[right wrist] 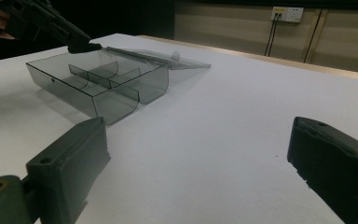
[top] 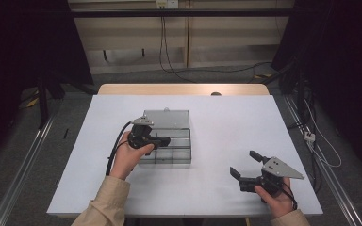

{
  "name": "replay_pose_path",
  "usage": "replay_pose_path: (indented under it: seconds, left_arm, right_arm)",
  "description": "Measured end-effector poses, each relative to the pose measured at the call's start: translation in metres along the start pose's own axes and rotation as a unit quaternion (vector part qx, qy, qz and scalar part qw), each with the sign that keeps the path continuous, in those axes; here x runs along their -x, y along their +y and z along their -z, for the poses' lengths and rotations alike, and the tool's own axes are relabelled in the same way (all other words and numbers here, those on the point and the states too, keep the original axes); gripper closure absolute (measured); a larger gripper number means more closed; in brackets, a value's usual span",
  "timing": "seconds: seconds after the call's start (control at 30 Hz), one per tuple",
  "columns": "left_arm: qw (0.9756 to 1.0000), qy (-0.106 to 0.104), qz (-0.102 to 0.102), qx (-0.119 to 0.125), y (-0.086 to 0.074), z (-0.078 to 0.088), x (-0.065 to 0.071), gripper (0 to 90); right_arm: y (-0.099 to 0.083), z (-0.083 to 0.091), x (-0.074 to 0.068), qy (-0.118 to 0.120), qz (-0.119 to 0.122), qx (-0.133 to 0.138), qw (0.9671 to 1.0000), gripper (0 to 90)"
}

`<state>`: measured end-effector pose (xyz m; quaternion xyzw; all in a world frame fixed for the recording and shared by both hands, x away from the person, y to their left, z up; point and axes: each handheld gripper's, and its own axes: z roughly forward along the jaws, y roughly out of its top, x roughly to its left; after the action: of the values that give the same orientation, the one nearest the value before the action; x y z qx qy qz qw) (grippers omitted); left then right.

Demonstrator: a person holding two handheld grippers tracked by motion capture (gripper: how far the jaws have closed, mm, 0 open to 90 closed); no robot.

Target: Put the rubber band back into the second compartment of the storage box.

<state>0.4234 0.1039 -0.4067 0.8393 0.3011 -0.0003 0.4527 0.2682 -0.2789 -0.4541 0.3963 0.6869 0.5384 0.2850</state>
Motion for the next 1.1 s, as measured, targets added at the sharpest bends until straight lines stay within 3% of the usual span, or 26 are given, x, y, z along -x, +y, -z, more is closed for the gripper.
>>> replay_pose_path:
  seconds: [0.63,1.1]
  left_arm:
    - [0.9999,0.012,0.004,0.002,0.002,-0.005,-0.009,88.2]
    - [0.9999,0.01,0.005,0.002,0.004,-0.011,-0.013,88.1]
  right_arm:
    - [-0.001,0.001,0.001,-0.001,0.0,-0.001,1.0,4.8]
    - [-0.001,0.001,0.002,-0.001,-0.002,-0.001,1.0,4.9]
